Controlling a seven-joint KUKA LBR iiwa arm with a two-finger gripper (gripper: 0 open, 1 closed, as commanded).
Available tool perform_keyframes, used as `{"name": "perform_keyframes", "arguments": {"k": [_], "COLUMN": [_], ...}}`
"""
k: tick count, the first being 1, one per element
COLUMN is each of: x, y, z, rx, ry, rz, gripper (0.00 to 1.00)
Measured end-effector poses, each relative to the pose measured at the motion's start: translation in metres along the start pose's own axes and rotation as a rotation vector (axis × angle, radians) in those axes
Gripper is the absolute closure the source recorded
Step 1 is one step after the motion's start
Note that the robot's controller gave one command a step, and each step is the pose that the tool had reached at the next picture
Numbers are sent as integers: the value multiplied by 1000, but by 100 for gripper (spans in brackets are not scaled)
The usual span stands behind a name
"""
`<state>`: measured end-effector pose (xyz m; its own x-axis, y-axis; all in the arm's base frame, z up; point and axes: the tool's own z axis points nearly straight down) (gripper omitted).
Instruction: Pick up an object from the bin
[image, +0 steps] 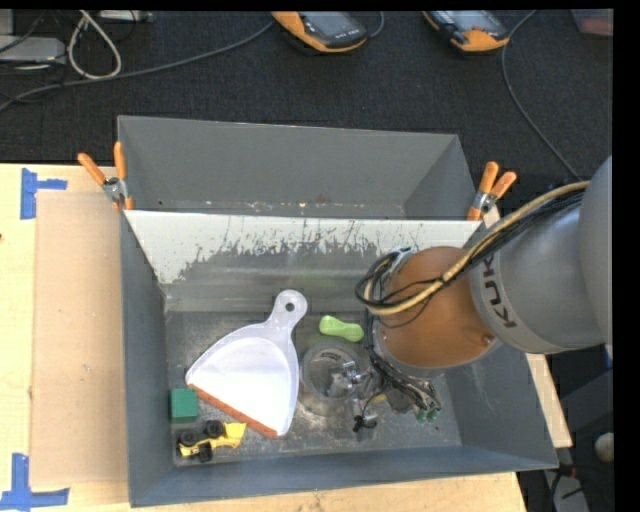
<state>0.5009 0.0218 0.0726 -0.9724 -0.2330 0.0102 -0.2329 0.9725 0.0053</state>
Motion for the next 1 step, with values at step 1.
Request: {"name": "perform_keyframes", "arguments": {"k": [1], "x": [9], "y": [4], "z": [-1], "rx": [4], "ry": [-18], "rz": [-176], "gripper": [100]}}
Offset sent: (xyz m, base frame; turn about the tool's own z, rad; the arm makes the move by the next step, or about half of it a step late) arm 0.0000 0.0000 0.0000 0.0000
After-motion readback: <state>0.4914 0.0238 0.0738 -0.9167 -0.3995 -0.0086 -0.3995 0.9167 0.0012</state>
